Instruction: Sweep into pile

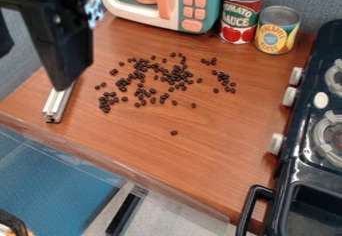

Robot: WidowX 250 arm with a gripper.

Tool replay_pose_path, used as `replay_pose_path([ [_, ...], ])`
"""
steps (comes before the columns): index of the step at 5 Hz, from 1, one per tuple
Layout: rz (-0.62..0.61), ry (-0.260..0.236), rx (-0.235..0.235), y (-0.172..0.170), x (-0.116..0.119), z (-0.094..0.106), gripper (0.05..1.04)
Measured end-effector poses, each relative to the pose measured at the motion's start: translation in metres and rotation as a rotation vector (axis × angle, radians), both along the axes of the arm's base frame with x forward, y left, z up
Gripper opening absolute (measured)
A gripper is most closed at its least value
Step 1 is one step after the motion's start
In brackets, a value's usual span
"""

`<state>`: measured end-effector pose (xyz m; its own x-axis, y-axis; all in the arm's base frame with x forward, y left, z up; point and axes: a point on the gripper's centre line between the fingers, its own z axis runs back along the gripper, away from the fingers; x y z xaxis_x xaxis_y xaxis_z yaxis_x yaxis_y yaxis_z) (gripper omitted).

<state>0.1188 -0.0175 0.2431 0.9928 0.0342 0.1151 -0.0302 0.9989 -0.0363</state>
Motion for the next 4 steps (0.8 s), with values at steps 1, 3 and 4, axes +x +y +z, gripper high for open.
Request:
replay_pose_path([
  [1,-0.007,0.001,0.001,0.000,0.003,-0.004,0.998],
  [3,0.165,0.020,0.038,0.051,0.069,-0.062,0.998],
  [4,0.217,-0.018,0.080,0.084,0.090,-0.089,0.998],
])
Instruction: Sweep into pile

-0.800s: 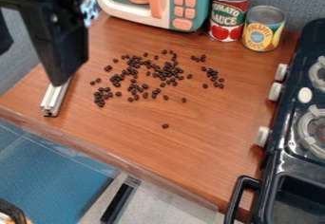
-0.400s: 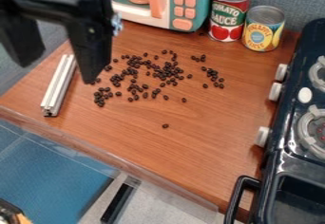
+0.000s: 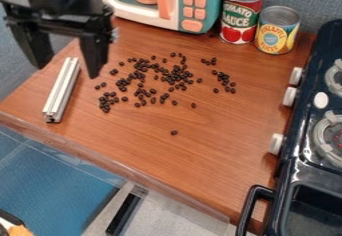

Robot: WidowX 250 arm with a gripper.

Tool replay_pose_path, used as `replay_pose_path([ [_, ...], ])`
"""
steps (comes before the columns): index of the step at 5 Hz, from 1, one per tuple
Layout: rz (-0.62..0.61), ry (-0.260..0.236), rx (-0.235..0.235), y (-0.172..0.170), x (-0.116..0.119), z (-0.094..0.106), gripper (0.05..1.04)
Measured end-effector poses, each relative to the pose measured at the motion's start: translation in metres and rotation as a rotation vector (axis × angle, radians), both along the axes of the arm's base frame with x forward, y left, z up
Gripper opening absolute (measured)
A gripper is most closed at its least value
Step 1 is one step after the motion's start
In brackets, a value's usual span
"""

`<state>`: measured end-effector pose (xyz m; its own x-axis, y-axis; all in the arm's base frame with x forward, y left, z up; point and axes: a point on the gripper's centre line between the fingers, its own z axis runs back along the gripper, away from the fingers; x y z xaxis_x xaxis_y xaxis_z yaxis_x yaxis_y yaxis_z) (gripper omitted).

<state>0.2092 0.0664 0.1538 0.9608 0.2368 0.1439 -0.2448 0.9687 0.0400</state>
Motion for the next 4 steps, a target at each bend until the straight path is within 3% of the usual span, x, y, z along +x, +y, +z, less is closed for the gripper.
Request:
replay_pose_path([
  [2,0.127,0.048,0.072,0.061,0.050,-0.064,0.998],
  [3,0.212,0.056,0.093,0.079,0.073,-0.087,0.998],
  [4,0.247,0.056,0.110,0.087,0.083,-0.096,0.998],
])
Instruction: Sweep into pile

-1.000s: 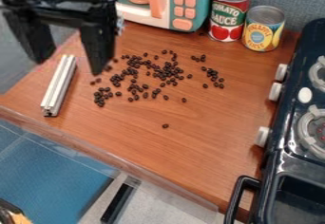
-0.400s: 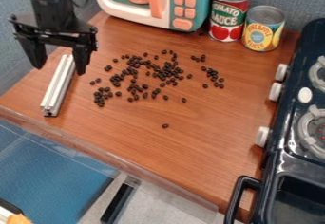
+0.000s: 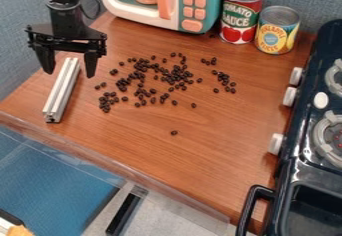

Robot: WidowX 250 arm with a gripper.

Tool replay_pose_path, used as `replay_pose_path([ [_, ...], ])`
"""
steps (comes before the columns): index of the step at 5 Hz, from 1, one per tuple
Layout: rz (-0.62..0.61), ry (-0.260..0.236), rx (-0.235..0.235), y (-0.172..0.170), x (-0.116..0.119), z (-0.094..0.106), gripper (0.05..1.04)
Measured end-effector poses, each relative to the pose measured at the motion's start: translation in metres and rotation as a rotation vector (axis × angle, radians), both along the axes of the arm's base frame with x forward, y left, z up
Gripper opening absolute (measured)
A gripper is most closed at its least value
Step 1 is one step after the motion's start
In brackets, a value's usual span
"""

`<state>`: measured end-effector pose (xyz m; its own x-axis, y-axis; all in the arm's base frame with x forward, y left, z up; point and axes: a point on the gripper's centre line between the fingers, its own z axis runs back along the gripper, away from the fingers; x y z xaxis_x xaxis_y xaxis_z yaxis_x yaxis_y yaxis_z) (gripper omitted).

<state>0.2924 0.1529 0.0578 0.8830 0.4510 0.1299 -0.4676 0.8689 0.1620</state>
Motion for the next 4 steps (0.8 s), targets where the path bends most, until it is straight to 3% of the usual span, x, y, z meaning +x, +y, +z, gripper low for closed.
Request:
replay_pose_path([
  [4,0.007,-0.031,0.016,0.024,-0.015,-0.018,0.998],
])
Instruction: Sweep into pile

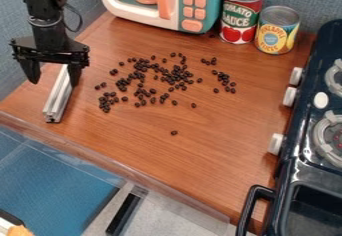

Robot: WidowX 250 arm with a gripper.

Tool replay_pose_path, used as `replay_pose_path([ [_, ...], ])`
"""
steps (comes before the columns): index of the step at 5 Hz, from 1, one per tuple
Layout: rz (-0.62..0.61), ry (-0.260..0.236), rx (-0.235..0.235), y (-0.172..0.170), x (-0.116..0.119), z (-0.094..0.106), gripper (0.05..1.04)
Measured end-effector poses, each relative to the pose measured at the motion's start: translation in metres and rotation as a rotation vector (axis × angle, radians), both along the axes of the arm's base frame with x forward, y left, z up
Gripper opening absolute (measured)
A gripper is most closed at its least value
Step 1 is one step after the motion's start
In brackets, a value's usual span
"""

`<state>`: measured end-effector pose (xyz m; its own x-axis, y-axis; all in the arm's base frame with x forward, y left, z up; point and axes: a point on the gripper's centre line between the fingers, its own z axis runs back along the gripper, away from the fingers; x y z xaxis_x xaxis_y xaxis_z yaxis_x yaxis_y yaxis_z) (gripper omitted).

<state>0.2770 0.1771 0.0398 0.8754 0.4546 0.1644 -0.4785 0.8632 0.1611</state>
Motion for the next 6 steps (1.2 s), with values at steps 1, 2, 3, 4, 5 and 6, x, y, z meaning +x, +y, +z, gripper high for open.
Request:
replay_pose_path([
  [1,0.024,0.019,-0.010,0.002,0.001,-0.012,0.998],
  [2,0.045,0.025,-0.013,0.003,0.002,-0.016,0.955],
  [3,0.056,0.057,-0.016,0.005,0.001,-0.027,0.666],
  [4,0.077,0.072,-0.040,0.002,-0.002,-0.027,0.404],
  [5,0.078,0.100,-0.065,-0.001,-0.005,-0.025,0.394],
  [6,0.105,0.048,-0.106,-0.016,0.005,0.026,0.394],
])
